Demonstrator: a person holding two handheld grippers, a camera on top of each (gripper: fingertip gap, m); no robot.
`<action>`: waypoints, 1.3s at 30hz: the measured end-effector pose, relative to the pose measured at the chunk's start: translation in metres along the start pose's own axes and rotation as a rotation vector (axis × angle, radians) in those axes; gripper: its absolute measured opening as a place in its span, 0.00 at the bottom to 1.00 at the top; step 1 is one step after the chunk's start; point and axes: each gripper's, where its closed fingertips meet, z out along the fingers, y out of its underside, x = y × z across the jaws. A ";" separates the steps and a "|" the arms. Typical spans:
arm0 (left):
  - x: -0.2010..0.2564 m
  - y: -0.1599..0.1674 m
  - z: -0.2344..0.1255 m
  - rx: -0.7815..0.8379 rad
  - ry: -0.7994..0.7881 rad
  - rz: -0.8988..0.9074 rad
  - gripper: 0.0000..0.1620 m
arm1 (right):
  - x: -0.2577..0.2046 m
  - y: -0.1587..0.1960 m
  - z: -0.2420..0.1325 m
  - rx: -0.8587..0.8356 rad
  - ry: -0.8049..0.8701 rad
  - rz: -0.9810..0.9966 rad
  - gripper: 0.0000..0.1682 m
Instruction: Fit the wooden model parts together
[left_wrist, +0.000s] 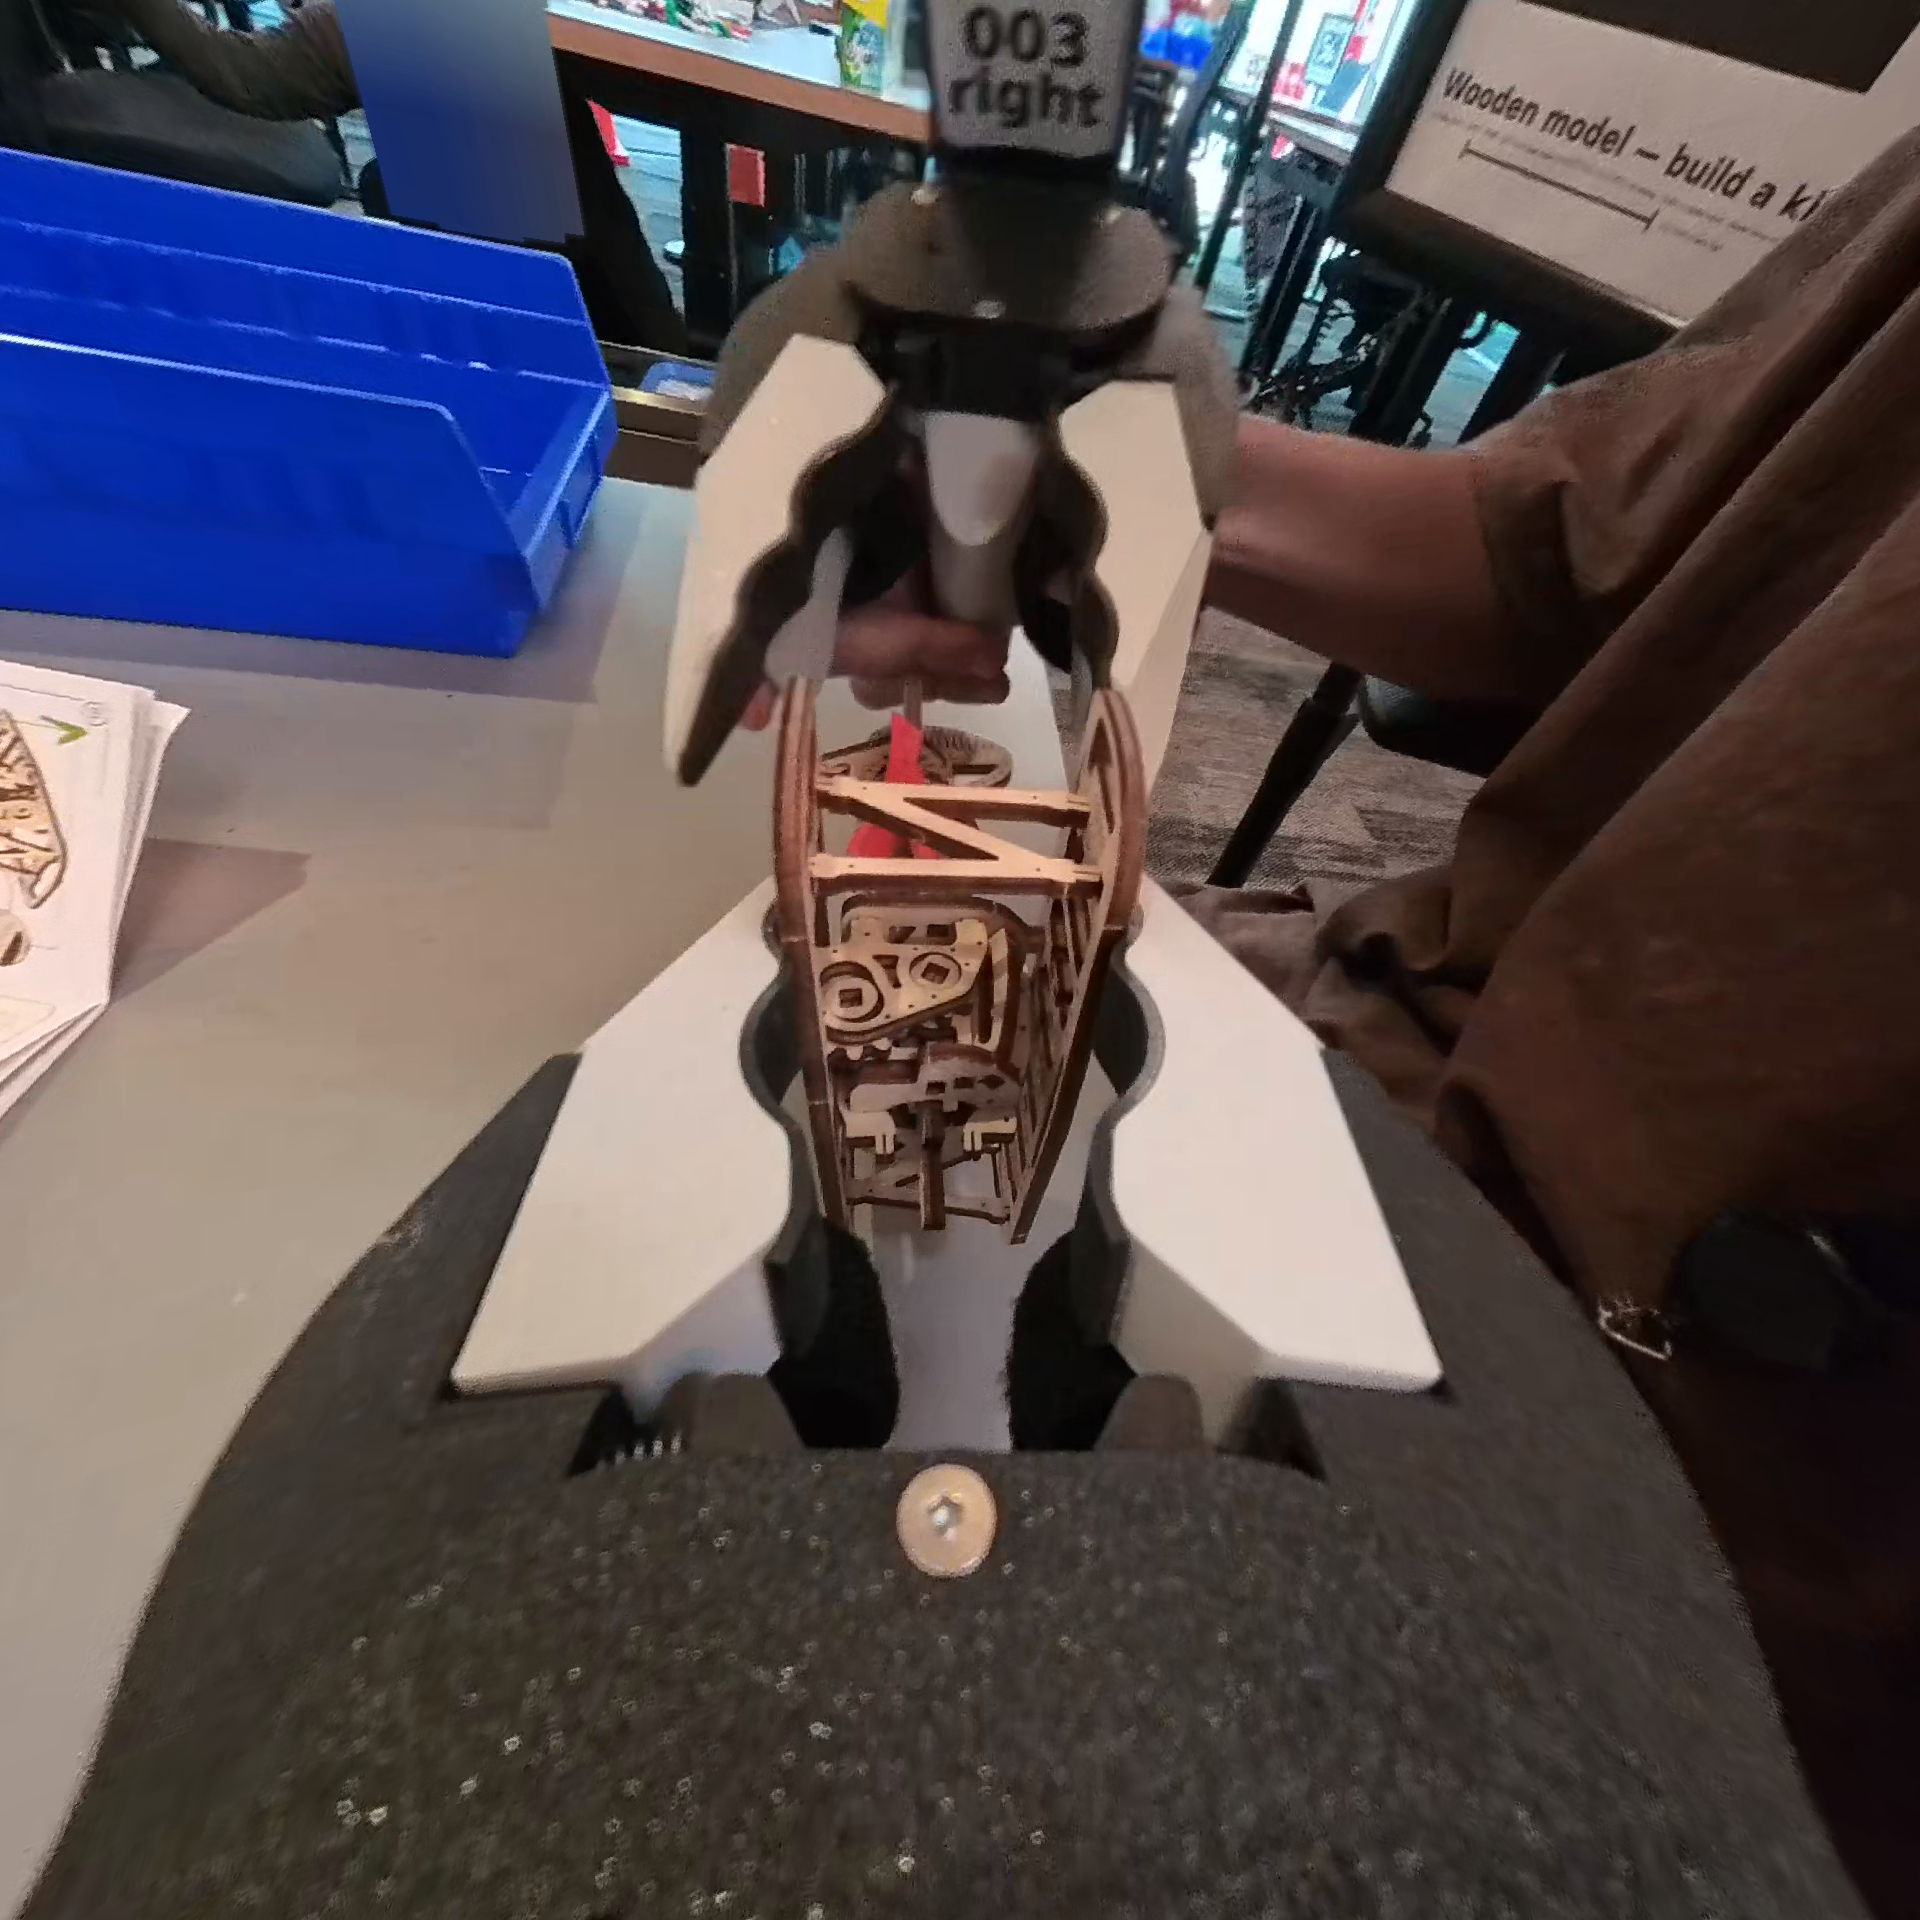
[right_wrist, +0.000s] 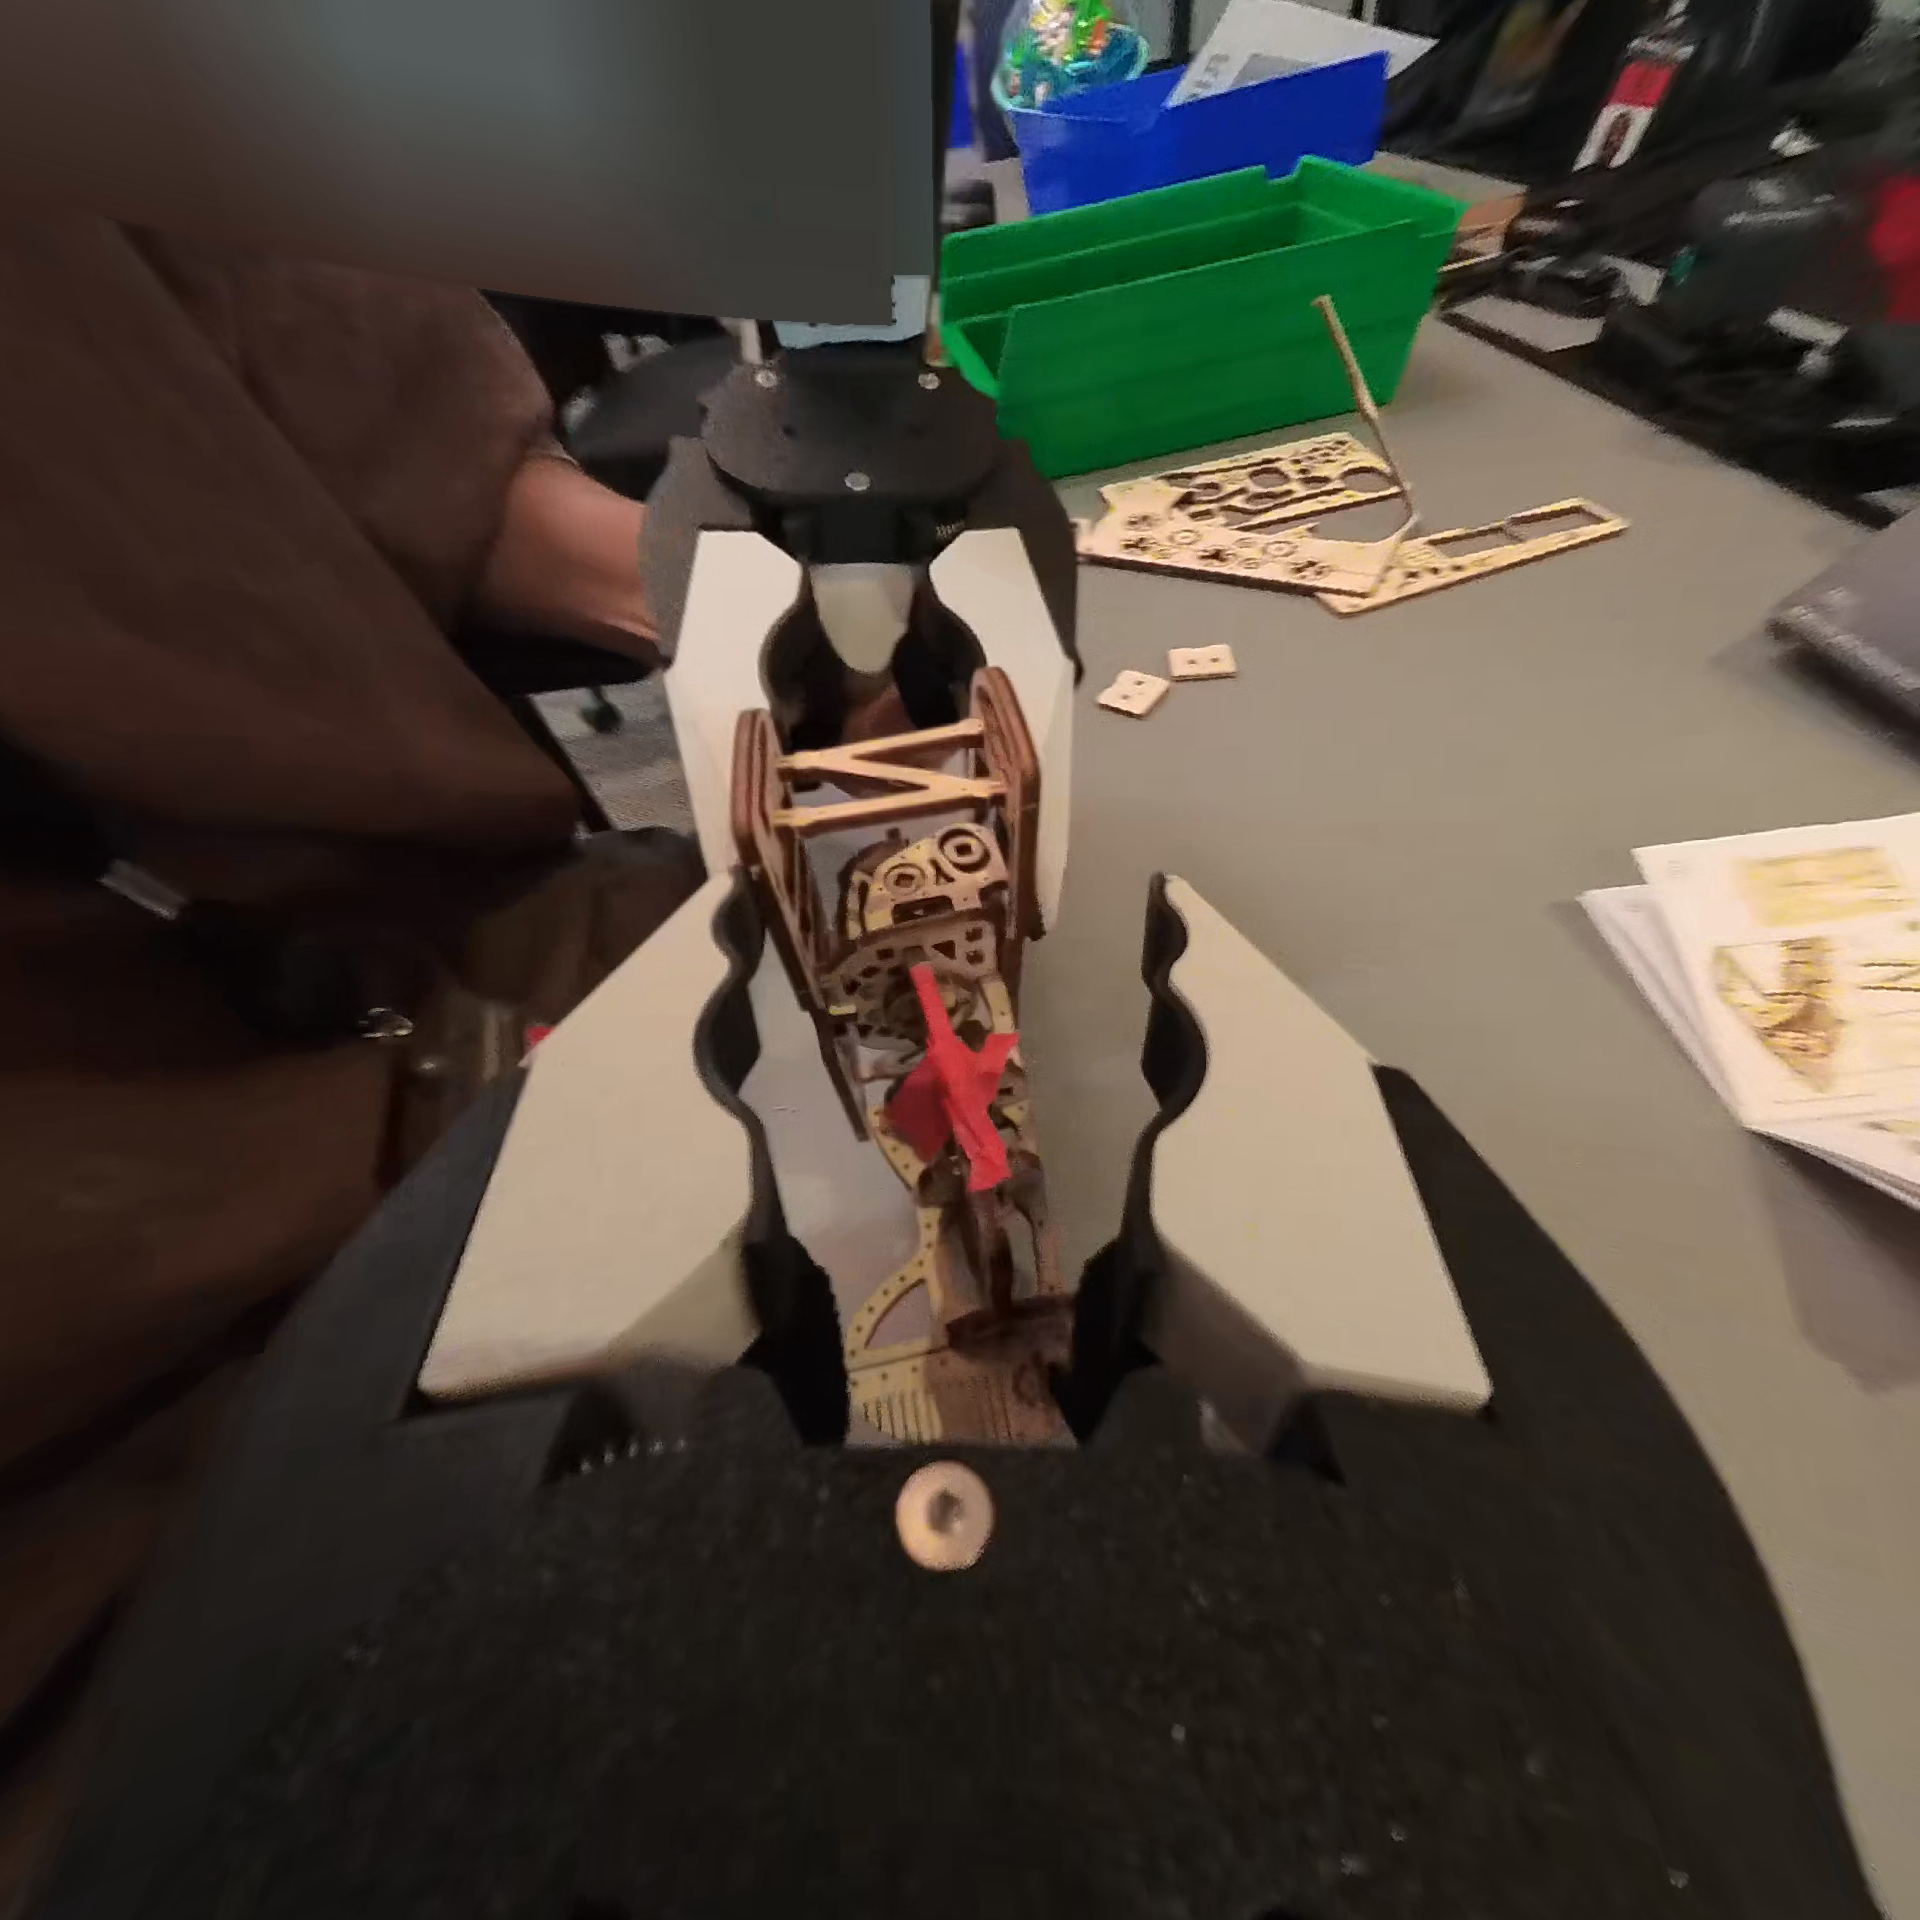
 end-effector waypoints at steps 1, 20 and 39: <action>0.001 -0.001 0.001 0.004 0.006 -0.001 0.32 | -0.003 0.000 0.001 0.014 -0.035 0.024 0.43; 0.005 0.002 0.000 -0.013 0.029 0.006 0.32 | -0.016 -0.006 0.010 0.086 -0.105 0.023 0.30; -0.001 0.002 -0.006 -0.008 0.008 0.042 0.32 | 0.008 -0.018 -0.021 0.218 -0.009 0.105 0.36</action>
